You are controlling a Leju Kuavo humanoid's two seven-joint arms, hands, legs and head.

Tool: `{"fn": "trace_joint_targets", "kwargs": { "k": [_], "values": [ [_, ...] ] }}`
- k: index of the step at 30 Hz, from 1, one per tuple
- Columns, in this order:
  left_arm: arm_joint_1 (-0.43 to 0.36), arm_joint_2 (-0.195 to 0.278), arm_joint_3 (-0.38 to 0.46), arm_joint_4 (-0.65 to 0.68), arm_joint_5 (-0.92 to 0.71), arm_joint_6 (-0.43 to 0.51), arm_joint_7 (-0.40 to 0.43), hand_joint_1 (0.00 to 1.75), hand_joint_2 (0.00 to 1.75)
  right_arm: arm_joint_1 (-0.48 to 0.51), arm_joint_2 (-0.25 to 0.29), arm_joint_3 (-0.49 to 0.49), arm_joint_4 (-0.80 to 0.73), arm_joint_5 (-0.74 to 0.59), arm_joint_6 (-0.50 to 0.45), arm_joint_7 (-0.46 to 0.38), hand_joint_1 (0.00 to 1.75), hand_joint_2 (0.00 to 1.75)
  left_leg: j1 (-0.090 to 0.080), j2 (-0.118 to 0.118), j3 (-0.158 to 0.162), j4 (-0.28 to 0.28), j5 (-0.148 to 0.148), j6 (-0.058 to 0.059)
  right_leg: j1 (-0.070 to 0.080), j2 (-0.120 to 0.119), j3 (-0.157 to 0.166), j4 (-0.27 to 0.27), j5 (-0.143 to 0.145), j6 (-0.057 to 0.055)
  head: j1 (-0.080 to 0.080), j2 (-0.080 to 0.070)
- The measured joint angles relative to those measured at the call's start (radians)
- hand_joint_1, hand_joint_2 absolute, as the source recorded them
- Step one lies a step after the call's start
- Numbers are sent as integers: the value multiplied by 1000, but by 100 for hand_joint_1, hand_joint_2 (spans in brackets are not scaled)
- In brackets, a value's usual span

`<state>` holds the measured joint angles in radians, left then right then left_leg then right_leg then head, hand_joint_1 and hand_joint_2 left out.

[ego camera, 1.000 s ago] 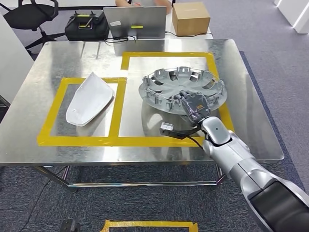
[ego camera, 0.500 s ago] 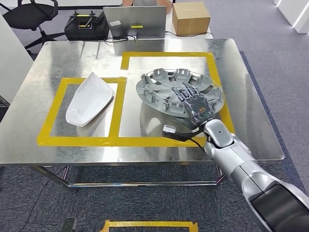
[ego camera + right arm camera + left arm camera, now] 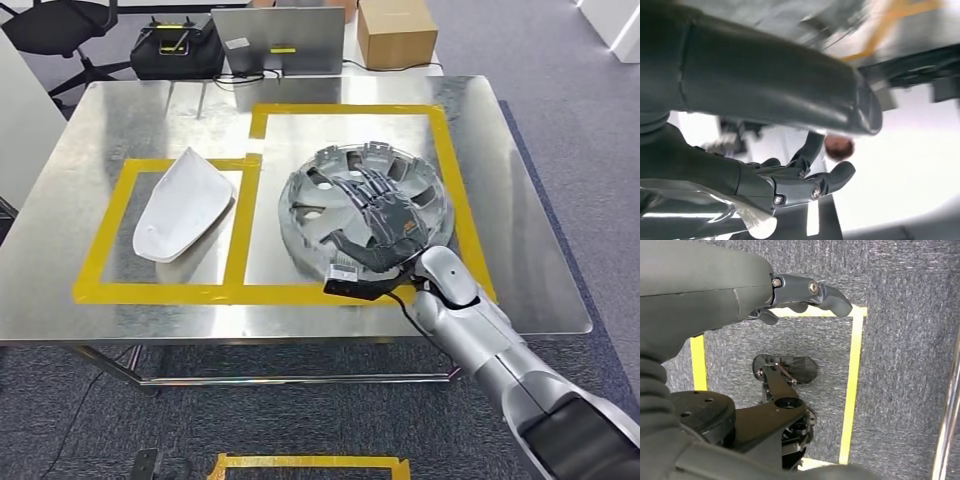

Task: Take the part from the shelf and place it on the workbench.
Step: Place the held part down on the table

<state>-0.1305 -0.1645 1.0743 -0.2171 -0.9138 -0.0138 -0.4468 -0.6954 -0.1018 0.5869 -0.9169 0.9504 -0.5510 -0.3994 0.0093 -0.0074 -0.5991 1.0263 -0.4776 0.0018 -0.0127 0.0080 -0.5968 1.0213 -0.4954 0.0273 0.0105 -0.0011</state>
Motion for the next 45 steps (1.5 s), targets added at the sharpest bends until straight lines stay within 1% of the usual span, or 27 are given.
{"fn": "trace_joint_targets", "kwargs": {
  "k": [1,3,6,8,13,15,17,21,24,28,32,35,36,38,39,40,41,42,43,44,45],
  "values": [
    [0,-1,-2,0,1,-1,-2,0,0,12,-4,1,-44,-69,43,-32,0,0,0,0,-1,0,0,0,0,0,-1,0,0,0,0,0],
    [0,-2,-9,0,2,-2,-5,0,0,32,-11,1,-123,-161,102,-74,0,0,0,0,-3,0,-1,0,0,0,-2,0,0,0,0,0],
    [0,-5,-16,0,2,-2,-6,0,0,54,-19,1,-209,-224,149,-103,0,0,0,0,-4,0,-1,-1,0,0,-4,0,-1,0,0,0],
    [0,-6,-18,0,3,-2,-8,0,0,66,-23,-1,-248,-290,197,-130,0,0,0,0,-4,0,-2,-1,0,0,-4,0,-2,0,0,0],
    [-2,-9,-28,0,7,2,-21,0,0,112,-23,-34,-359,-540,368,-204,0,0,0,0,-4,0,-2,-1,0,-1,-2,0,-1,0,0,0],
    [-2,-11,-33,0,11,5,-22,0,0,130,-21,-56,-401,-599,411,-220,0,0,0,0,-3,0,-2,-1,0,-1,-2,0,-1,0,0,0],
    [-2,-12,-38,0,13,7,-23,0,0,146,-19,-76,-438,-625,435,-230,0,0,0,0,-3,0,-2,-1,0,-1,-1,0,-1,0,0,0],
    [-2,-13,-43,0,19,11,-23,0,0,174,-11,-109,-505,-631,443,-238,0,0,0,0,-2,0,-2,-1,0,-1,0,0,-1,0,0,0],
    [-1,-14,-44,0,29,16,-23,0,0,204,-1,-131,-564,-609,408,-236,0,0,0,0,-1,1,-2,-1,0,-1,1,0,-1,0,0,0],
    [8,-15,-43,0,49,44,-16,0,0,275,28,-152,-661,-604,349,-216,0,0,-1,0,-1,3,-4,1,-2,-1,2,-1,-1,1,0,0],
    [18,-15,-42,0,55,55,-15,0,0,327,45,-158,-729,-616,330,-208,0,0,-2,0,-1,8,-8,6,-3,-1,4,-1,-2,3,0,0],
    [23,-15,-40,0,60,59,-17,0,0,359,50,-173,-768,-651,317,-209,0,0,-4,0,0,14,-11,12,-4,-1,8,-2,-2,9,0,0],
    [25,-15,-39,0,64,60,-19,0,0,370,52,-180,-781,-666,314,-211,0,0,-5,0,0,14,-10,15,-5,-1,10,-4,0,13,0,0],
    [29,-16,-37,0,72,62,-22,0,0,396,57,-193,-808,-695,310,-213,0,0,0,2,8,1,-1,23,-6,-1,10,-3,-4,21,0,0],
    [31,-17,-35,0,75,62,-23,0,0,411,59,-200,-821,-706,308,-215,0,0,3,4,12,-9,6,28,-6,0,4,12,-20,24,1,0],
    [32,-19,-34,0,78,62,-24,0,0,426,61,-205,-831,-716,304,-216,0,0,6,5,16,-18,11,32,-6,-1,-10,46,-46,26,3,0],
    [34,-20,-32,0,81,63,-25,0,0,442,62,-210,-839,-722,299,-217,0,0,6,7,17,-21,13,34,-7,-1,-32,100,-80,29,5,0],
    [37,-21,-30,0,84,63,-26,0,0,460,63,-215,-845,-730,294,-217,0,0,7,7,16,-22,15,36,-8,-2,-58,167,-114,32,6,0],
    [40,-22,-27,0,88,63,-27,0,0,480,65,-220,-850,-742,291,-217,0,0,7,7,15,-22,15,35,-9,-2,-80,226,-137,36,7,0],
    [44,-23,-24,0,93,64,-29,0,0,501,66,-226,-853,-759,292,-216,0,0,8,8,14,-22,16,34,-11,-2,-89,257,-143,39,6,0],
    [47,-25,-19,0,99,65,-31,0,0,522,67,-233,-855,-782,296,-216,0,0,10,8,14,-22,18,32,-12,-3,-79,249,-129,42,6,0]
  ]
}}
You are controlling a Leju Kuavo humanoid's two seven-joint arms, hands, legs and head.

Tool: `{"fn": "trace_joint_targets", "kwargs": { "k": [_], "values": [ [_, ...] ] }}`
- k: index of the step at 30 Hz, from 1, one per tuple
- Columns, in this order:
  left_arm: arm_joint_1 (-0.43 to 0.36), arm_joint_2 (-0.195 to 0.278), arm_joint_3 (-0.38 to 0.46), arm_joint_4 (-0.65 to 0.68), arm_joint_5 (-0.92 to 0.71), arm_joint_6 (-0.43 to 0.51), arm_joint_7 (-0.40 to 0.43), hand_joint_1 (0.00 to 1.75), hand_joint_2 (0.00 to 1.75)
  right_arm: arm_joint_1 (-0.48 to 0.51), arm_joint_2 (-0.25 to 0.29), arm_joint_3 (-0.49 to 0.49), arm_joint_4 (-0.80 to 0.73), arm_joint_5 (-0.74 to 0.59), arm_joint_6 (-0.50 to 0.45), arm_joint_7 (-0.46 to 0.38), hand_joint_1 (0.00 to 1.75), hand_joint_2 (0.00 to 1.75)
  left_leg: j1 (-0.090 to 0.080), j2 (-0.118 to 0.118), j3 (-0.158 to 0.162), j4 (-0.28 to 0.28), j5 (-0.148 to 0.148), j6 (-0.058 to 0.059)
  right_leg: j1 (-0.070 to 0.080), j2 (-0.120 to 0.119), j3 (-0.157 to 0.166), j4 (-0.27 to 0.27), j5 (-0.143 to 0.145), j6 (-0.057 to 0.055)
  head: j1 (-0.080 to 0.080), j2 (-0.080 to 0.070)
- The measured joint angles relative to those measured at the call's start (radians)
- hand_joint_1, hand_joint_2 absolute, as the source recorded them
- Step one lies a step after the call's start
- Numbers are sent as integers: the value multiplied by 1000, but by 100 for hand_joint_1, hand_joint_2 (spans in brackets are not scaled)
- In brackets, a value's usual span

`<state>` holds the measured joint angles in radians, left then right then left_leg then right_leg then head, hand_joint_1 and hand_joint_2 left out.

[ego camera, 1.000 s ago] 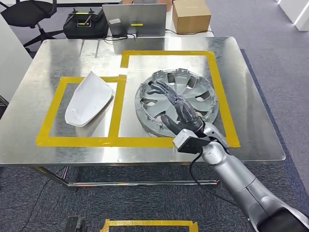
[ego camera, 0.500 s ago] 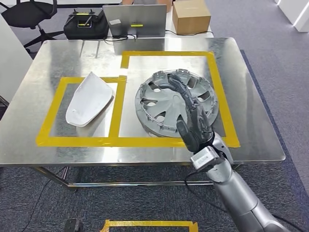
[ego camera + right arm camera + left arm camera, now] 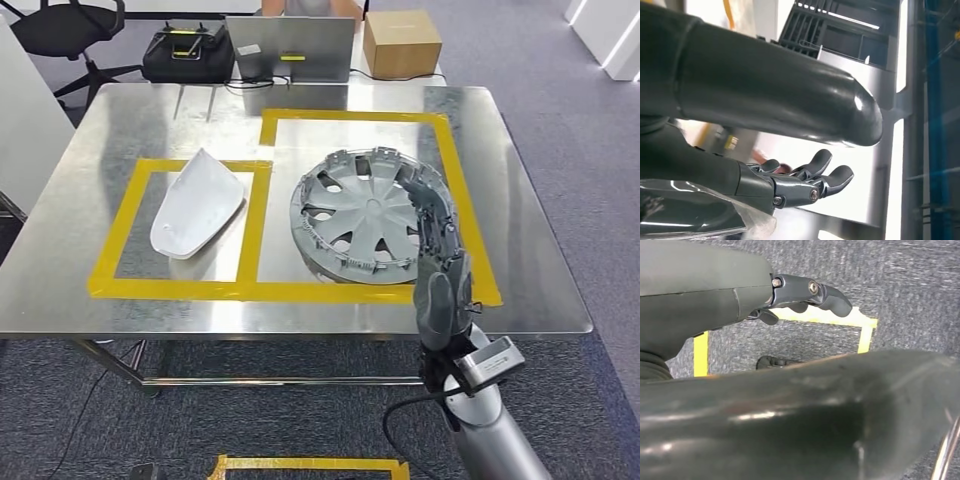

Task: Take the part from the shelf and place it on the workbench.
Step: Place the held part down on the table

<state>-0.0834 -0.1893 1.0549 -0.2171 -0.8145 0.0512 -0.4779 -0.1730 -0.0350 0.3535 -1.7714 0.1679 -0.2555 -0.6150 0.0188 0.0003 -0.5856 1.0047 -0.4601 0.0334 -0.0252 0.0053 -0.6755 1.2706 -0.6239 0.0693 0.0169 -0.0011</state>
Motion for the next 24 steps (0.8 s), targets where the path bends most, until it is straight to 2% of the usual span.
{"fn": "trace_joint_targets", "kwargs": {
  "k": [1,3,4,5,7,8,9,10,11,13,14,15,16,18,19,20,21,23,24],
  "values": [
    [3,-1,5,0,7,1,-3,0,0,20,2,-9,-2,-27,6,0,0,0,2,0,-1,1,1,-3,-2,-1,31,-49,30,3,0,0],
    [7,-4,15,0,21,2,-8,0,0,56,9,-31,-5,-74,16,-1,0,0,6,-2,-4,7,2,-15,-5,-4,117,-193,81,8,1,0],
    [8,-4,21,-1,26,2,-10,0,0,76,15,-45,-7,-91,19,-3,0,0,6,-3,-6,10,3,-23,-4,-3,147,-242,93,6,2,0],
    [9,-5,26,-2,31,3,-11,0,0,96,19,-60,-8,-104,21,-5,0,0,5,-4,-9,14,5,-30,-3,-1,162,-266,94,1,2,0],
    [15,-6,36,-2,40,4,-11,0,0,142,28,-91,-6,-121,24,-7,0,0,4,-6,-12,16,12,-44,0,3,157,-266,95,-14,3,0],
    [18,-8,41,-3,44,4,-11,0,0,163,32,-106,-3,-128,27,-6,0,0,6,-6,-15,19,9,-49,0,2,152,-266,98,-23,3,0],
    [21,-9,45,-3,46,5,-11,0,0,182,37,-120,1,-135,32,-4,0,0,7,-6,-21,31,-7,-52,-1,1,146,-265,103,-33,2,0],
    [24,-11,50,-4,49,5,-11,0,0,202,43,-134,7,-142,39,-1,0,0,7,-5,-32,63,-38,-55,-1,0,140,-266,109,-43,1,0],
    [25,-13,55,-5,52,6,-11,0,0,221,50,-148,15,-149,47,5,0,0,7,-4,-50,117,-82,-57,0,-2,132,-265,115,-51,0,0],
    [27,-17,63,-8,59,6,-11,0,0,257,63,-175,41,-161,57,20,0,0,6,-3,-89,253,-166,-57,7,-7,115,-264,126,-61,-2,0],
    [28,-18,67,-9,62,7,-11,0,0,269,67,-186,55,-165,61,26,0,0,4,-3,-95,298,-184,-55,11,-8,105,-264,133,-64,-1,0],
    [30,-20,71,-12,64,7,-11,0,0,278,71,-198,69,-167,64,26,0,0,2,-3,-84,306,-181,-50,15,-9,97,-263,139,-65,-1,0],
    [31,-21,75,-14,65,6,-11,0,0,287,77,-209,83,-168,68,24,0,0,-2,-3,-53,271,-159,-42,19,-9,89,-262,145,-66,-1,0],
    [31,-24,82,-23,68,5,-11,0,0,309,91,-235,108,-174,73,21,0,0,-13,-4,47,121,-110,-16,26,-9,77,-262,157,-65,-1,0],
    [32,-26,85,-27,71,4,-11,0,0,320,100,-250,120,-181,75,23,0,0,-19,-4,90,51,-96,-7,28,-9,73,-262,163,-64,0,0],
    [32,-29,89,-32,74,3,-11,0,0,328,109,-265,132,-189,77,25,0,0,-24,-5,115,5,-92,-2,28,-10,71,-262,170,-60,0,0],
    [33,-32,94,-37,78,1,-11,0,0,335,119,-282,146,-196,81,24,0,0,-28,-4,124,-16,-93,-1,26,-10,69,-264,176,-55,0,0],
    [36,-42,104,-48,81,-4,-12,0,0,352,144,-329,182,-204,99,9,0,0,-29,-3,117,-27,-76,-1,22,-10,67,-266,185,-41,-1,0],
    [38,-48,109,-56,81,-7,-12,0,0,363,158,-362,204,-206,114,-3,0,0,-27,-1,111,-32,-66,3,21,-9,61,-259,173,-35,-1,0]
  ]
}}
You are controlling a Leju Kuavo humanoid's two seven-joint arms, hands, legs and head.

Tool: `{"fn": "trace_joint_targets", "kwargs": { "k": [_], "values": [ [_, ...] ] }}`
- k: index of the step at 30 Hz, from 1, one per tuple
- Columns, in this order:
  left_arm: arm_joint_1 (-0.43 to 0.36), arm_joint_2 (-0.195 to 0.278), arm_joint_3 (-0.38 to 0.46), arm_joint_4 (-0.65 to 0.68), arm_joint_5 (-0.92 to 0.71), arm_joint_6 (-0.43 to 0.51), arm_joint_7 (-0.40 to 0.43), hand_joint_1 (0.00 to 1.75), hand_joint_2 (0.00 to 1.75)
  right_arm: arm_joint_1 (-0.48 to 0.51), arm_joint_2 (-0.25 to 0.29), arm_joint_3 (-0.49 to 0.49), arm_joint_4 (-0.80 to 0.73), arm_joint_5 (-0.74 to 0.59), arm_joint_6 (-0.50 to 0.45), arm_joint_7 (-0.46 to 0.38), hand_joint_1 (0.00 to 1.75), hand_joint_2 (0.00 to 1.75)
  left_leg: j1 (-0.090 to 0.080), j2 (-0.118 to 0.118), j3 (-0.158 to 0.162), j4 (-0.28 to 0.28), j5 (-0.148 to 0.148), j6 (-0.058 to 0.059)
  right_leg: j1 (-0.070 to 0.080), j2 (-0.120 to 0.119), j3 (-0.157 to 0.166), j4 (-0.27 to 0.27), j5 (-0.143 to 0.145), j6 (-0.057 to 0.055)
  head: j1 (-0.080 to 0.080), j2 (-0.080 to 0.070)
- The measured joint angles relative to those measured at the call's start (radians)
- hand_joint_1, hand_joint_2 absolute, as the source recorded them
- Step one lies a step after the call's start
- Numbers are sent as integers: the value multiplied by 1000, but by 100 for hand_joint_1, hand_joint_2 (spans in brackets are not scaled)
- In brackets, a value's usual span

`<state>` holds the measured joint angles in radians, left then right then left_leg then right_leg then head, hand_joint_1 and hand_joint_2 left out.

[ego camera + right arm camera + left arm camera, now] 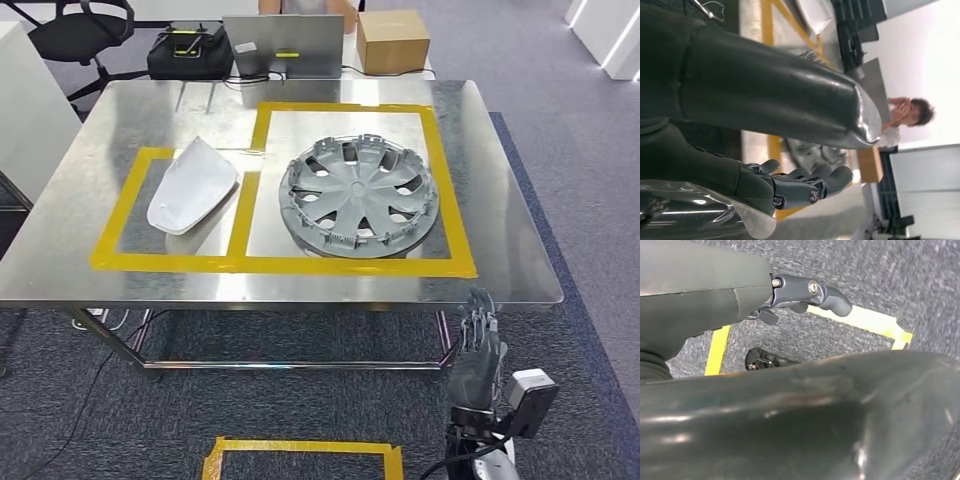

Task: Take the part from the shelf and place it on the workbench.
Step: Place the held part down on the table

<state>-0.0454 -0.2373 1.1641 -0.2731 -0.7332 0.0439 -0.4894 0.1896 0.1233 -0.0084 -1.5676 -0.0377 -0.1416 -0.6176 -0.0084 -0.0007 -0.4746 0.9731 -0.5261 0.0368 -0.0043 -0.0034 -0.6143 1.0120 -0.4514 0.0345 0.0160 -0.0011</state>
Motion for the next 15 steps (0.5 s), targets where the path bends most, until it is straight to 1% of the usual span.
{"fn": "trace_joint_targets", "kwargs": {
  "k": [1,2,3,4,5,6,7,8,9,10,11,12,13,14,15],
  "values": [
    [2,-7,5,-9,0,-3,0,0,0,8,15,-38,23,-1,17,-10,0,0,3,2,-9,-5,12,5,0,1,-10,22,-30,6,1,0],
    [4,-14,11,-16,-1,-6,0,0,0,14,31,-80,45,-1,37,-19,0,0,5,4,-21,-8,23,8,-2,2,-26,64,-75,10,1,0],
    [5,-19,17,-23,-2,-8,0,0,0,16,48,-128,68,-2,58,-25,0,0,4,4,-34,-8,33,11,-3,2,-44,124,-127,14,2,0],
    [7,-24,22,-28,-2,-9,0,0,0,16,66,-177,91,-2,79,-29,0,0,4,5,-49,-7,43,12,-4,2,-58,189,-167,18,2,0],
    [7,-27,27,-32,-3,-10,0,0,0,16,82,-225,113,-3,97,-31,0,0,4,6,-64,-5,54,11,-6,2,-65,242,-184,22,2,0],
    [8,-29,33,-35,-3,-9,0,0,0,15,97,-270,134,-2,114,-31,0,0,4,6,-79,-3,64,10,-7,2,-58,268,-177,25,2,0],
    [8,-29,38,-36,-3,-8,0,0,0,13,111,-310,156,7,128,-30,0,0,5,7,-92,-1,73,8,-8,2,-34,259,-150,27,2,0],
    [7,-30,43,-37,-3,-6,0,0,0,7,122,-349,179,22,139,-30,0,0,6,8,-104,4,80,4,-10,1,8,214,-118,29,2,0],
    [7,-30,48,-37,-3,-4,0,0,0,0,132,-386,204,44,148,-31,0,0,6,8,-115,10,86,0,-13,1,62,144,-98,31,2,0],
    [6,-29,53,-37,-3,-1,0,0,0,-8,140,-421,232,72,153,-35,0,0,6,8,-124,18,91,-6,-13,2,119,65,-95,29,2,0],
    [6,-29,57,-37,-4,1,-1,0,0,-17,147,-452,259,101,154,-41,0,0,5,8,-131,25,97,-11,-13,2,162,0,-104,25,2,0],
    [5,-28,62,-37,-4,3,-1,0,0,-25,151,-478,289,137,152,-48,0,0,3,9,-136,31,102,-17,-12,4,185,-41,-116,19,1,0],
    [5,-27,67,-37,-4,5,-2,0,0,-32,154,-502,324,179,145,-54,0,0,3,9,-138,33,109,-22,-9,5,191,-58,-122,10,1,0],
    [5,-25,72,-37,-5,5,-3,0,0,-40,156,-523,365,228,133,-58,0,0,5,9,-142,35,114,-28,-9,4,182,-58,-120,0,1,0],
    [5,-23,76,-37,-6,6,-4,0,0,-49,155,-541,412,283,117,-58,0,0,7,8,-146,41,105,-33,-9,3,173,-56,-113,-9,1,0]
  ]
}}
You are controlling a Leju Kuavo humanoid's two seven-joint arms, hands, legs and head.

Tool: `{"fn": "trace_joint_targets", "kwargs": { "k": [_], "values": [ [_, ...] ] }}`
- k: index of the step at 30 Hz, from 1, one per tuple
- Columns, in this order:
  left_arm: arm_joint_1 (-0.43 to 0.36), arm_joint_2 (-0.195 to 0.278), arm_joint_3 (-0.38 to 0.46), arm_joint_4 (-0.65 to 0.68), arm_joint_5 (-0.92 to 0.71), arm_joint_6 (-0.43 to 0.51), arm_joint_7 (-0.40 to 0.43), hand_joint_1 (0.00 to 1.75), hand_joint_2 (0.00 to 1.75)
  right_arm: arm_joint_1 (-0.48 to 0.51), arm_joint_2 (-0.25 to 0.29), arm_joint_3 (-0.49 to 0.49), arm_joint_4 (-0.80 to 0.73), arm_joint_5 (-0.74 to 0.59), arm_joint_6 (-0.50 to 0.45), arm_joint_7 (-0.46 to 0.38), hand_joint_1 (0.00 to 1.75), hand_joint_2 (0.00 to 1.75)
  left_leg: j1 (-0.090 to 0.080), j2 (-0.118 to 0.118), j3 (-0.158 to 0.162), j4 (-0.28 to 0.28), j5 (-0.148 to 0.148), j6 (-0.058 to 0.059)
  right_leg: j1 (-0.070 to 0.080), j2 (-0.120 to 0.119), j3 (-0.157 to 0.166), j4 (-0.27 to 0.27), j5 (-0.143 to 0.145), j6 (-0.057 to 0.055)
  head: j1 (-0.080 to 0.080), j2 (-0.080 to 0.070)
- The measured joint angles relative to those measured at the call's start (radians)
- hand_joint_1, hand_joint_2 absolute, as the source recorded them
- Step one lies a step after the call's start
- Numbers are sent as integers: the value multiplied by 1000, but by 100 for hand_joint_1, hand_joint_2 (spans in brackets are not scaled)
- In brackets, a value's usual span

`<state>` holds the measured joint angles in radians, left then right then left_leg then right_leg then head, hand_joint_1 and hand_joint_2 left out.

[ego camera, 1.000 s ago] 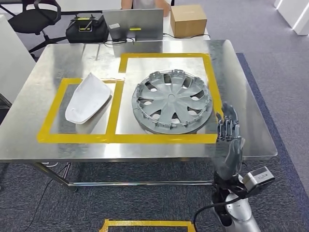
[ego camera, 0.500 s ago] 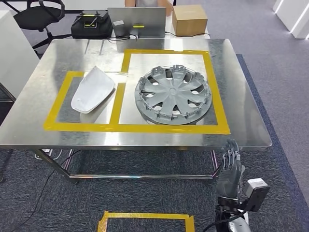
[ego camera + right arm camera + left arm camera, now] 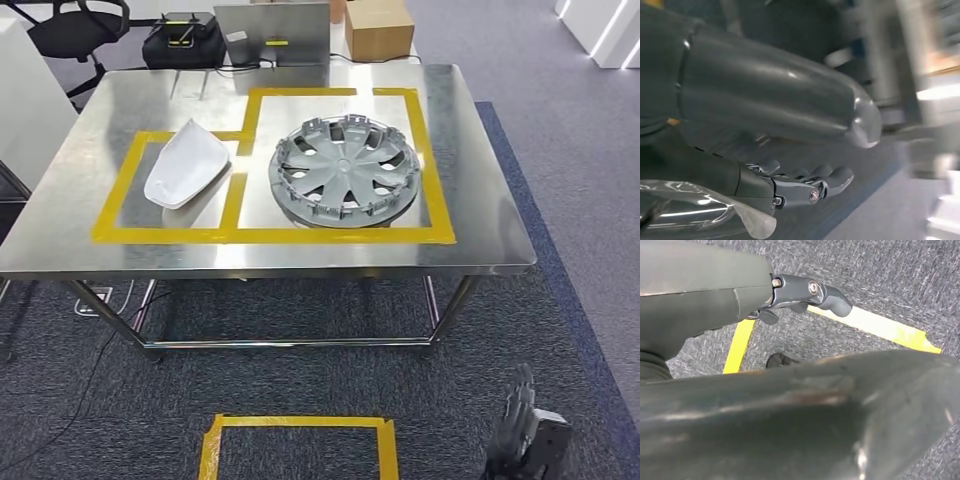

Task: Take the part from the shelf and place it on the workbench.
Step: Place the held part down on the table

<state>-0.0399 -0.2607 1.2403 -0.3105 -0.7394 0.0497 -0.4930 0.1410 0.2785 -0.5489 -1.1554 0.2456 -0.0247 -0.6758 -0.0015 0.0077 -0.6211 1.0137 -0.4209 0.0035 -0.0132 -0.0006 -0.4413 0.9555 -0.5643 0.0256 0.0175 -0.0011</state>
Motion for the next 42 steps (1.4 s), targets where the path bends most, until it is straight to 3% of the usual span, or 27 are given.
{"fn": "trace_joint_targets", "kwargs": {
  "k": [2,4,5,6,7,9,11,12,14,16,17,19,20,21,23,24,25,27,28,30,31,33,35,37,39,41,42],
  "values": [
    [1,4,9,0,-5,-1,-1,0,0,-21,-6,-26,111,115,-39,9,0,0,3,-2,-18,57,-71,-11,-1,-3,-21,1,19,-18,-1,0],
    [1,8,16,0,-12,-2,-1,0,0,-44,-22,-40,238,208,-79,16,0,0,4,-3,-41,180,-174,-17,2,-5,-42,4,38,-25,-4,0],
    [1,10,19,0,-14,-3,-1,0,0,-54,-33,-44,297,237,-94,15,0,0,4,-3,-48,237,-200,-18,3,-7,-52,7,47,-25,-4,0],
    [0,12,21,0,-15,-4,-1,0,0,-62,-42,-49,350,253,-104,12,0,0,4,-3,-42,269,-201,-17,5,-8,-64,12,56,-25,-5,0],
    [0,13,22,0,-16,-4,0,0,0,-69,-51,-53,394,262,-112,10,0,0,4,-3,-23,265,-184,-14,7,-9,-77,18,62,-25,-4,0],
    [0,17,23,0,-17,-5,0,0,0,-85,-65,-59,472,288,-134,19,0,0,1,-5,64,152,-132,0,11,-8,-103,31,73,-24,-5,0],
    [-1,21,24,0,-22,-5,3,0,0,-103,-78,-62,544,325,-151,48,0,0,-3,-8,145,16,-120,16,14,-6,-120,40,84,-19,-4,0],
    [-2,22,25,1,-26,-7,4,0,0,-111,-84,-62,579,334,-145,67,0,0,-5,-9,162,-18,-123,21,14,-6,-127,42,92,-14,-4,0],
    [-3,24,25,2,-33,-10,5,0,0,-124,-97,-70,657,323,-95,113,0,0,-8,-9,159,-35,-116,26,12,-6,-135,40,108,-1,-4,0],
    [-4,27,26,4,-37,-13,7,0,0,-128,-107,-86,727,295,-40,159,0,0,-5,-5,143,-44,-94,35,10,-4,-145,53,87,11,-2,0],
    [-5,28,27,6,-38,-13,8,0,0,-128,-110,-95,752,285,-27,178,0,0,-3,-3,132,-48,-82,40,10,-3,-158,81,50,15,0,0],
    [-6,30,27,8,-42,-13,10,0,0,-132,-111,-113,796,260,-11,212,0,0,-3,0,101,-48,-59,45,8,-1,-197,197,-50,22,3,0],
    [-6,30,28,10,-43,-14,12,0,0,-135,-111,-125,813,244,-6,229,0,0,-4,1,84,-47,-47,45,8,-1,-212,262,-82,25,3,0],
    [-7,31,29,11,-45,-17,14,0,0,-139,-111,-139,829,226,-2,249,0,0,-5,2,67,-46,-36,45,7,-1,-216,310,-88,27,3,0],
    [-7,31,31,14,-45,-26,18,0,0,-143,-111,-169,854,193,2,301,0,0,-6,3,34,-43,-15,40,7,-1,-178,309,-26,28,3,0],
    [-7,31,32,15,-45,-31,19,0,0,-145,-110,-183,863,184,1,330,0,0,-6,1,20,-39,-6,37,6,1,-134,259,10,27,4,0],
    [-7,31,33,17,-46,-35,20,0,0,-147,-109,-194,872,181,-1,356,0,0,-7,-1,8,-33,2,33,6,10,-75,187,25,24,4,0],
    [-9,31,36,19,-47,-38,20,0,0,-151,-108,-212,884,173,0,388,0,0,-10,-7,-9,-20,18,23,5,27,25,37,-3,13,3,0],
    [-10,31,38,20,-48,-37,20,0,0,-153,-106,-223,889,159,6,392,0,0,-11,-10,-14,-16,26,18,7,31,49,-5,-21,7,3,0],
    [-11,32,39,22,-51,-35,20,0,0,-157,-101,-251,896,127,20,389,0,0,-9,-18,-21,-12,37,8,7,19,48,-22,-24,-10,3,0],
    [-10,33,39,22,-53,-33,20,0,0,-158,-97,-263,898,119,24,387,0,0,-7,-20,-26,-1,24,2,6,11,43,-22,-18,-19,3,0],
    [-7,34,40,24,-54,-31,21,0,0,-159,-93,-281,902,114,27,385,0,0,-2,-20,-51,76,-47,-11,3,-9,33,-22,-6,-32,-2,0],
    [-5,34,40,26,-54,-31,21,0,0,-159,-92,-293,904,116,28,384,0,0,3,-18,-86,210,-129,-23,4,-28,22,-20,2,-34,-6,0],
    [-4,34,40,27,-56,-31,21,0,0,-160,-92,-299,906,126,28,381,0,0,6,-16,-83,274,-146,-28,5,-48,11,-14,6,-32,-6,0],
    [-2,35,40,27,-60,-31,23,0,0,-162,-92,-300,908,147,29,375,0,0,7,-4,-12,185,-101,-25,5,-68,5,-6,6,-29,-6,0],
    [-2,37,40,27,-67,-31,24,0,0,-166,-92,-299,910,168,31,369,0,0,1,31,72,51,-69,-12,8,-85,3,0,2,-22,-6,0],
    [-3,38,40,28,-70,-31,25,0,0,-169,-92,-299,912,178,33,367,0,0,-3,45,93,12,-65,-5,10,-93,3,2,1,-17,-5,0]
  ]
}}
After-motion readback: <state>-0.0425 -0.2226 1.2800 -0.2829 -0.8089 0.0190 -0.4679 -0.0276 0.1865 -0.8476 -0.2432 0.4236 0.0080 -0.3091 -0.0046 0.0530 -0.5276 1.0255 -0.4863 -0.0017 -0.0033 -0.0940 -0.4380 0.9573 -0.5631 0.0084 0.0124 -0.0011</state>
